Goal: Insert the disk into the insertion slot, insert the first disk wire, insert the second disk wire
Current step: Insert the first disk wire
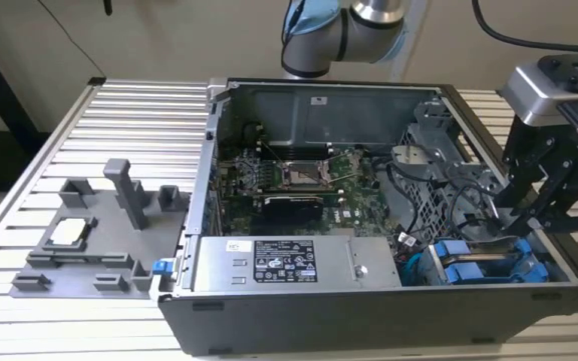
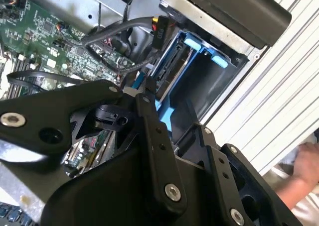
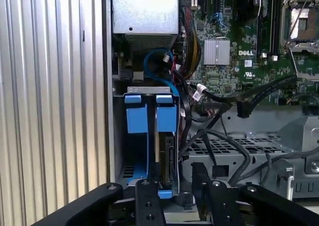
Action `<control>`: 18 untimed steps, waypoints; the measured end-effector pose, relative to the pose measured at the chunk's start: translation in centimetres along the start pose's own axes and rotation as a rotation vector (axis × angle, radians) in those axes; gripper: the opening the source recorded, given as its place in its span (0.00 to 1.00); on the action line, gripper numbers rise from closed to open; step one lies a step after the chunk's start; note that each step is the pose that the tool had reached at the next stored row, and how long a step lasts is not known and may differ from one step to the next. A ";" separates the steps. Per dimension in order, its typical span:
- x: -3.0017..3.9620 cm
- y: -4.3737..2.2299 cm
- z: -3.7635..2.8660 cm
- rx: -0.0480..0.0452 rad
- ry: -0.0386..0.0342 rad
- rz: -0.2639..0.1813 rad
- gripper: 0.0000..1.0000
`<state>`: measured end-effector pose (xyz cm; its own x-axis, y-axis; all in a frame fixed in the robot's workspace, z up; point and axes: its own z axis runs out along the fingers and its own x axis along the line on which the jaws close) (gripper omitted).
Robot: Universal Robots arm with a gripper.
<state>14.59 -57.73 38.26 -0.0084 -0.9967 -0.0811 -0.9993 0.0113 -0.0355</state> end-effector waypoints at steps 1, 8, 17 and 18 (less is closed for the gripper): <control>0.00 -0.10 0.02 0.0010 -0.0032 -0.001 0.40; -0.11 -0.70 0.41 0.0101 -0.0170 -0.014 0.40; -0.18 -1.56 0.88 0.0181 -0.0356 -0.031 0.40; -0.21 -1.66 0.90 0.0187 -0.0358 -0.033 0.40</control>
<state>16.28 -57.47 37.44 0.0258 -0.9930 -0.1152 -0.9982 -0.0193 -0.0573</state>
